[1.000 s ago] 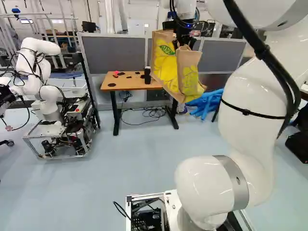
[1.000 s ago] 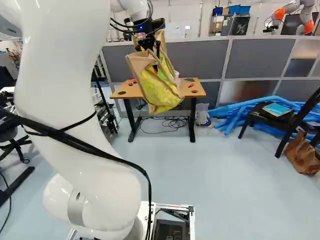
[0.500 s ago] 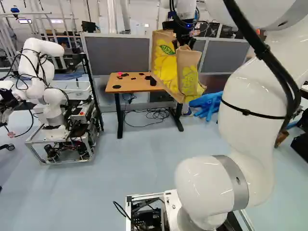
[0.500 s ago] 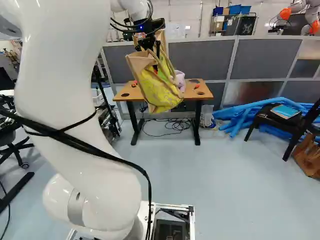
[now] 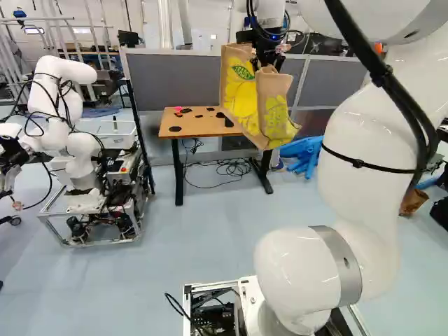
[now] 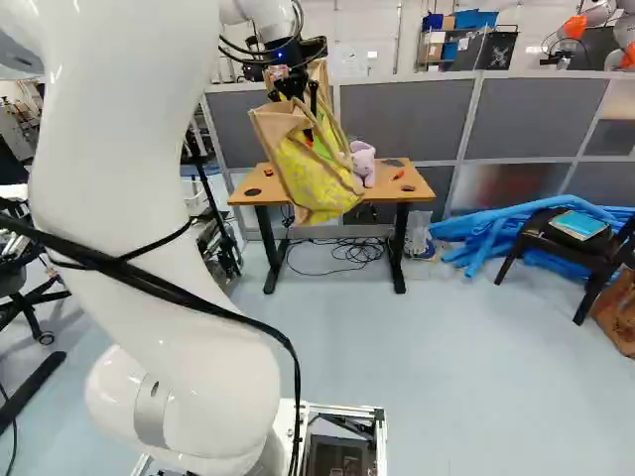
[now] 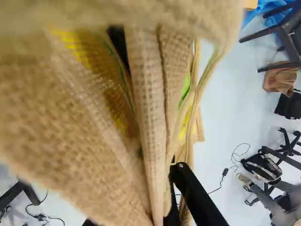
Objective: Pick up the bag on the ground and place it on the table
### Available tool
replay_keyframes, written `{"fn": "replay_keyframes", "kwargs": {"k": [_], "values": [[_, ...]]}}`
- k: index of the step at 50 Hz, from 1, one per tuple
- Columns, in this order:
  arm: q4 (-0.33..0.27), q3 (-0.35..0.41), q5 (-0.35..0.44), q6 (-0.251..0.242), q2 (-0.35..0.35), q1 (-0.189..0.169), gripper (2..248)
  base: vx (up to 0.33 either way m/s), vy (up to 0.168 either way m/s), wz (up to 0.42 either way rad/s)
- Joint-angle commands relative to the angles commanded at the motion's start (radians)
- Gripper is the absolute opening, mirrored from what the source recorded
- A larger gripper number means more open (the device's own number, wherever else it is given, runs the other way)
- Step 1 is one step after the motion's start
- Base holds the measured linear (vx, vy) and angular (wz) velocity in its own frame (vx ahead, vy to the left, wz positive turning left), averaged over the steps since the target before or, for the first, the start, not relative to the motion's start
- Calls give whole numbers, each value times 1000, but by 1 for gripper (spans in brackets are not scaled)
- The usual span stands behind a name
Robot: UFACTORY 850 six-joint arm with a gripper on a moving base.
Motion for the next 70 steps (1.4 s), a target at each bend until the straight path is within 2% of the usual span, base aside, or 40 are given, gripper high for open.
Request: {"fn": "replay_keyframes", "kwargs": {"k": [24,70], "values": [[0,0,0,0,0,0,22,95,104,-13],[0,0,0,0,0,0,22,79,46,-13]]}}
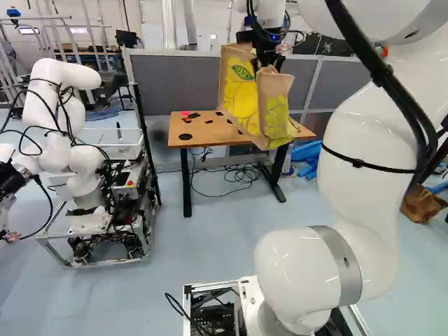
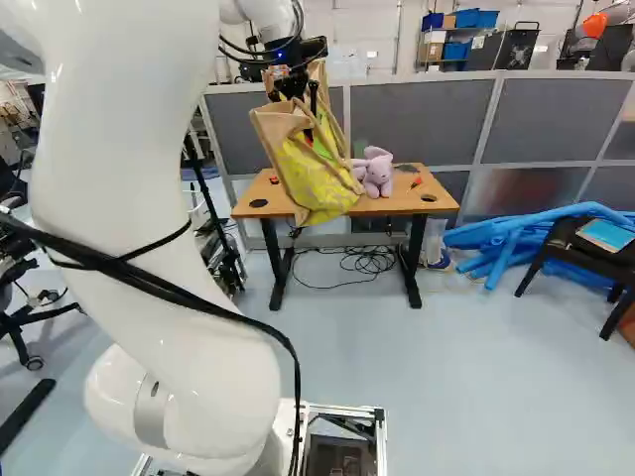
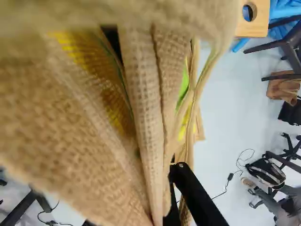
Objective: Pick up the bag on the ground and place it on the table
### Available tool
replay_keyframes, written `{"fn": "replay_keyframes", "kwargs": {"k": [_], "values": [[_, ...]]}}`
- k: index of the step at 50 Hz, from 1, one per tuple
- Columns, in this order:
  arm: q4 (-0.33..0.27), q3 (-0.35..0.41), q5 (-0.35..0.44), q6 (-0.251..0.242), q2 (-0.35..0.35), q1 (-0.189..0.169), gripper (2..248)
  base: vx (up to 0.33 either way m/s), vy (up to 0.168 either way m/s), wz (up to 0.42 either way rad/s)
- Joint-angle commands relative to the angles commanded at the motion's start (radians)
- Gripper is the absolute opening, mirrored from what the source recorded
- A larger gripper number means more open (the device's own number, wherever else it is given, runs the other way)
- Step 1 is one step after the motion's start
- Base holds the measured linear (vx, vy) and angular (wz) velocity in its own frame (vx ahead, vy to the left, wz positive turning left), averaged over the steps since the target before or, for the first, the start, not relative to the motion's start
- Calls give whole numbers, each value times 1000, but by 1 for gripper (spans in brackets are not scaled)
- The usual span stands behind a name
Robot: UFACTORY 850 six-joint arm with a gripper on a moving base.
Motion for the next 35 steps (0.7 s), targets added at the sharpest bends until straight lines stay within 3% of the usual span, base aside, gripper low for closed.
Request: {"fn": "replay_keyframes", "kwargs": {"k": [35], "values": [[0,0,0,0,0,0,22,63,80,-15]]}}
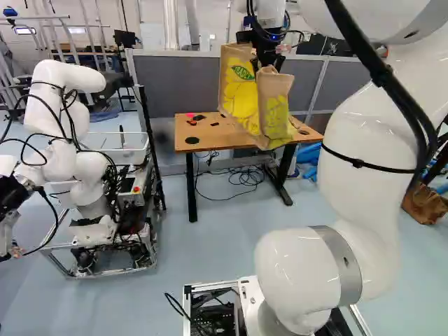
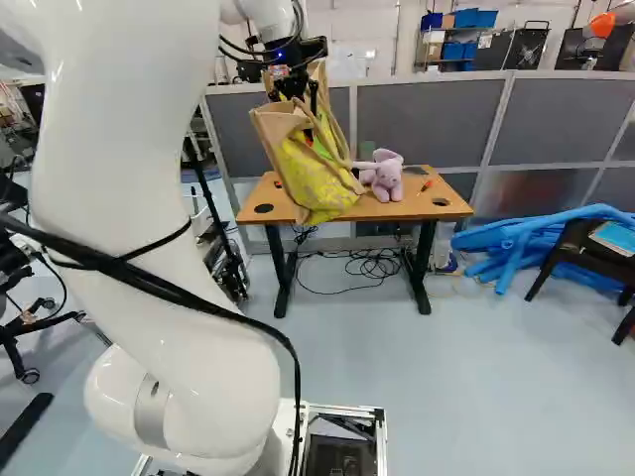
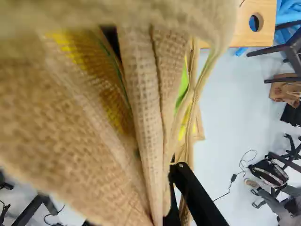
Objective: Pick up the bag on the ground and place it on the table
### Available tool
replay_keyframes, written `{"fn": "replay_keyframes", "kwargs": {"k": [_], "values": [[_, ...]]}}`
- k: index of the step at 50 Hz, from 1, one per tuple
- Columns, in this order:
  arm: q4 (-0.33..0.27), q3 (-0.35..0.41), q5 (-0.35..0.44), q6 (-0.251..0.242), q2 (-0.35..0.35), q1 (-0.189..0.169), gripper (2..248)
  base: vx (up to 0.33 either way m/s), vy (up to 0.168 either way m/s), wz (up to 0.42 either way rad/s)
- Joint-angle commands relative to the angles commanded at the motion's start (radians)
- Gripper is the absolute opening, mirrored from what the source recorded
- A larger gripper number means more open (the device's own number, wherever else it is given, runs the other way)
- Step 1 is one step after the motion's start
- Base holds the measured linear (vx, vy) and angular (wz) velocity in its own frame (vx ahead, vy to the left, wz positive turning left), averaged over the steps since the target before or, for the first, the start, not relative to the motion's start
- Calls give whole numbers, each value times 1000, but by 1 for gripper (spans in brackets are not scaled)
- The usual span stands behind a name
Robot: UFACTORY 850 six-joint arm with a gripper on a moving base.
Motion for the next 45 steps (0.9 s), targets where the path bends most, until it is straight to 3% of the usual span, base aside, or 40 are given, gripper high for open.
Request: {"fn": "replay_keyframes", "kwargs": {"k": [15,45], "values": [[0,0,0,0,0,0,22,49,69,-9],[0,0,0,0,0,0,22,-3,-4,12]]}}
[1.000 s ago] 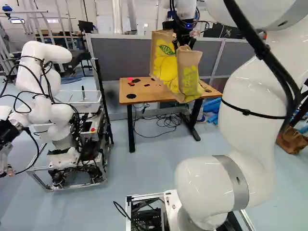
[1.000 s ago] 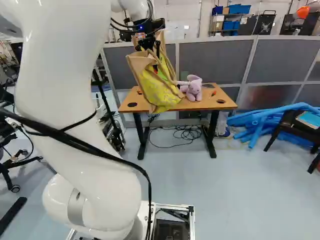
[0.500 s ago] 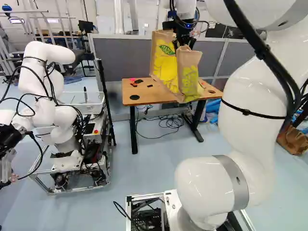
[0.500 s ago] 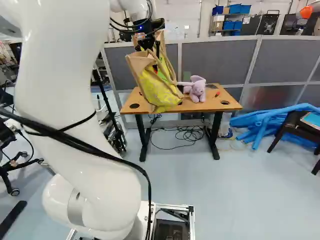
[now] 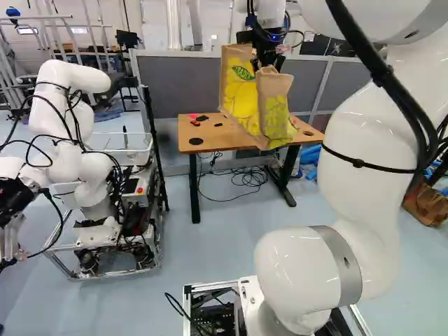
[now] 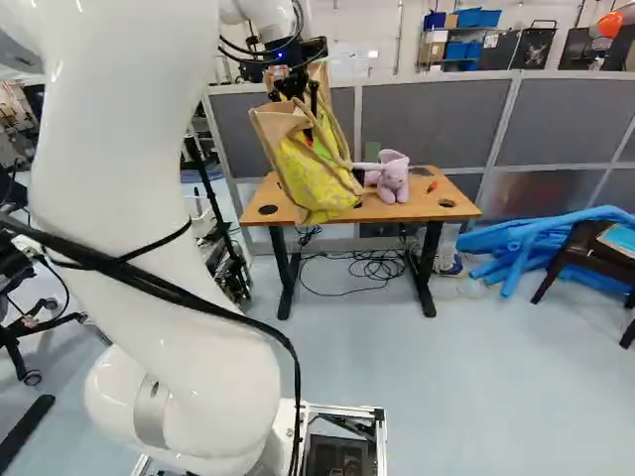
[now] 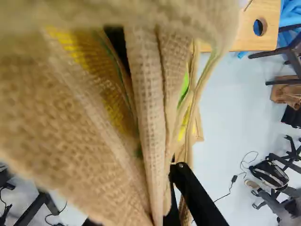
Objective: Pick up the bag on the ground and place it on the table
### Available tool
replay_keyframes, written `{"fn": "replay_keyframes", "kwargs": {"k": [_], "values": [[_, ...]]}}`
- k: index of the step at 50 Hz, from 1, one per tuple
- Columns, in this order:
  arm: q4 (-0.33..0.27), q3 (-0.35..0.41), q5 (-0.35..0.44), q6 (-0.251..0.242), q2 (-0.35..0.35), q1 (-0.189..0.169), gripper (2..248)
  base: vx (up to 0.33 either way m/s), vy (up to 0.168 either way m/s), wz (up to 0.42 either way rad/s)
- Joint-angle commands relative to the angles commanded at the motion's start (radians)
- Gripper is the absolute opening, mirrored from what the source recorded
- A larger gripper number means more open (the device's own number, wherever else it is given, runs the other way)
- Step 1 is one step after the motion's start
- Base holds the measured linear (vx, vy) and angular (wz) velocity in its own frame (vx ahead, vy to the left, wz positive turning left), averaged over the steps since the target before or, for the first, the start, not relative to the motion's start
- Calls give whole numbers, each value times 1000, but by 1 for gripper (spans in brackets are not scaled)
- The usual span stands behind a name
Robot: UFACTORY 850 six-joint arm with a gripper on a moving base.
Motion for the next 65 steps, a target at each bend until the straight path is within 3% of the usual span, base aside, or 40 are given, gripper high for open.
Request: {"fn": "replay_keyframes", "kwargs": {"k": [25,65], "values": [[0,0,0,0,0,0,22,67,7,-17],[0,0,0,0,0,0,22,94,74,-17]]}}
